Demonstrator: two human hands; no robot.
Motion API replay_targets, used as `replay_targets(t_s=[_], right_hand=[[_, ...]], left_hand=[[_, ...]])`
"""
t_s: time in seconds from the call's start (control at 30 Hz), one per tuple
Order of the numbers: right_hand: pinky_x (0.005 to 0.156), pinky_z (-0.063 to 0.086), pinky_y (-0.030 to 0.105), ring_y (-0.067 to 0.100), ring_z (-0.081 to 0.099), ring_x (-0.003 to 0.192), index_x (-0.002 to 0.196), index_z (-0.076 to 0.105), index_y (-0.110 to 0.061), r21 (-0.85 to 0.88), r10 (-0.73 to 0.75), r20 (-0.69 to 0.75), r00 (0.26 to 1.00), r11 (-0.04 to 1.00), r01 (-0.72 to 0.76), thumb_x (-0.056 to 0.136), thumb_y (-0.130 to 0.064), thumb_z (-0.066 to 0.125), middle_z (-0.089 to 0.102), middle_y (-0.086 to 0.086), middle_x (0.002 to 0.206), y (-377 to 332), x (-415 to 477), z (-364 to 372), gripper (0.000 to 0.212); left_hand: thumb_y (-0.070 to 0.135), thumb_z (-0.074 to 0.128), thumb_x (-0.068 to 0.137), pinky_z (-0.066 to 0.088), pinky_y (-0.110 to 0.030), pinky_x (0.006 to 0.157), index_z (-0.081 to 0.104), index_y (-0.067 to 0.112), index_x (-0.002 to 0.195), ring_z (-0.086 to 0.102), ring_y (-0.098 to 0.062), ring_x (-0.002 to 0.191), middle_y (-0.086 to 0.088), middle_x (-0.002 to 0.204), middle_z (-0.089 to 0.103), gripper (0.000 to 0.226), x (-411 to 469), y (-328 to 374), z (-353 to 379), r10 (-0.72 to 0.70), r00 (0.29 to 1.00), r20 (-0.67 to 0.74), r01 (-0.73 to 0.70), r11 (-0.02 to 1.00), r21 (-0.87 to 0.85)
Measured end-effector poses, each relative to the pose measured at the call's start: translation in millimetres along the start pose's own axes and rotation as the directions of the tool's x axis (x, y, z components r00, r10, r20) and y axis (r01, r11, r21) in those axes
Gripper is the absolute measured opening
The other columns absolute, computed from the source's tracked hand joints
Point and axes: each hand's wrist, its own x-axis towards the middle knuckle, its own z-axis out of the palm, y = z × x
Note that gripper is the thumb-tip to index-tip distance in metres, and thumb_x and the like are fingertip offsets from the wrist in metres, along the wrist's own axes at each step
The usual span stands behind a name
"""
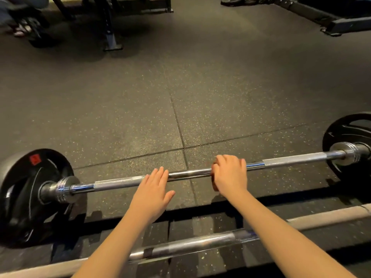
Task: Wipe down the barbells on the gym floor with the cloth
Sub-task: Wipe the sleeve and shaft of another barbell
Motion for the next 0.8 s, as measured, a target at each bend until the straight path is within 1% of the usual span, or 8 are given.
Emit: replay_targets(t_s=[0.1, 0.17, 0.27, 0.37, 0.47, 0.57, 0.73, 0.8], right_hand=[[0.115, 0.022, 0.049, 0.025, 0.043, 0.13, 0.129, 0.053, -0.022, 0.097, -0.273, -0.012, 0.962, 0.957, 0.273, 0.096, -0.035, 0.046, 0.052, -0.001, 0.133, -25, -25, 19, 0.036], [0.112, 0.028, 0.046, 0.024, 0.047, 0.127, 0.128, 0.055, -0.025, 0.043, -0.353, -0.013, 0.936, 0.935, 0.353, 0.094, -0.036, 0.046, 0.056, -0.002, 0.13, -11, -21, 14, 0.037], [0.091, 0.034, 0.041, 0.027, 0.057, 0.103, 0.106, 0.064, -0.026, -0.14, -0.21, -0.061, 0.976, 0.97, 0.2, 0.09, -0.042, 0.032, 0.059, 0.002, 0.107, 0, 0, -3, 0.04], [0.091, 0.033, 0.039, 0.027, 0.049, 0.109, 0.115, 0.057, -0.022, -0.107, -0.046, 0.018, 0.999, 0.993, 0.048, 0.099, -0.033, 0.032, 0.056, 0.004, 0.115, -36, 2, -3, 0.032], [0.111, 0.023, 0.041, 0.023, 0.046, 0.122, 0.133, 0.051, -0.019, 0.105, -0.212, 0.005, 0.977, 0.972, 0.211, 0.1, -0.03, 0.033, 0.056, 0.0, 0.127, -60, -20, 12, 0.04], [0.116, 0.017, 0.043, 0.021, 0.04, 0.135, 0.14, 0.047, -0.024, 0.082, -0.373, 0.042, 0.927, 0.926, 0.369, 0.098, -0.024, 0.043, 0.051, -0.005, 0.139, -29, -20, 7, 0.042], [0.115, 0.013, 0.044, 0.021, 0.034, 0.137, 0.132, 0.049, -0.027, -0.023, -0.099, 0.094, 0.991, 0.995, 0.101, 0.102, -0.026, 0.033, 0.054, -0.004, 0.137, -44, 5, -2, 0.035], [0.114, 0.013, 0.046, 0.022, 0.036, 0.134, 0.138, 0.046, -0.024, 0.053, -0.171, 0.042, 0.984, 0.984, 0.169, 0.101, -0.03, 0.038, 0.048, -0.001, 0.141, -71, -10, 9, 0.038]], left_hand=[[0.065, -0.015, 0.069, 0.001, -0.034, 0.119, 0.003, 0.012, 0.154, -0.002, -0.02, 0.149, -0.006, 0.162, -0.001, 0.102, -1, 1, 0, -0.016, 1.0, -0.024, 0.015, 0.999, -0.042], [0.064, -0.006, 0.082, 0.001, -0.033, 0.119, 0.004, 0.011, 0.154, -0.002, -0.02, 0.149, -0.006, 0.162, 0.0, 0.09, -2, -4, 2, -0.001, 0.999, -0.037, -0.001, 0.999, -0.052], [0.063, -0.015, 0.072, 0.0, -0.032, 0.119, 0.004, 0.012, 0.154, -0.002, -0.019, 0.149, -0.005, 0.162, -0.001, 0.099, -12, -14, 3, 0.01, 0.999, -0.051, -0.012, 0.999, -0.052], [0.062, -0.015, 0.074, 0.0, -0.032, 0.119, 0.004, 0.012, 0.154, -0.003, -0.019, 0.149, -0.005, 0.162, -0.002, 0.096, -14, -14, 5, 0.015, 0.998, -0.066, -0.018, 0.998, -0.052], [0.054, 0.012, 0.1, -0.001, -0.034, 0.12, 0.003, 0.012, 0.154, -0.005, -0.019, 0.149, -0.004, 0.162, -0.005, 0.069, -13, -14, 6, -0.013, 0.998, -0.059, 0.009, 0.998, -0.06], [0.056, 0.007, 0.098, -0.002, -0.035, 0.119, 0.001, 0.014, 0.154, -0.006, -0.017, 0.149, -0.003, 0.162, -0.006, 0.071, -17, -16, 4, -0.005, 0.999, -0.051, 0.003, 0.999, -0.039], [0.047, 0.02, 0.103, -0.004, -0.035, 0.119, 0.003, 0.013, 0.154, -0.005, -0.018, 0.149, -0.003, 0.162, -0.003, 0.064, -20, -13, 4, 0.002, 0.997, -0.079, -0.005, 0.999, -0.038], [0.048, 0.02, 0.102, -0.003, -0.036, 0.119, 0.003, 0.013, 0.154, -0.005, -0.018, 0.149, -0.003, 0.162, -0.002, 0.065, -19, -12, 4, -0.009, 0.997, -0.081, 0.007, 0.999, -0.034]])
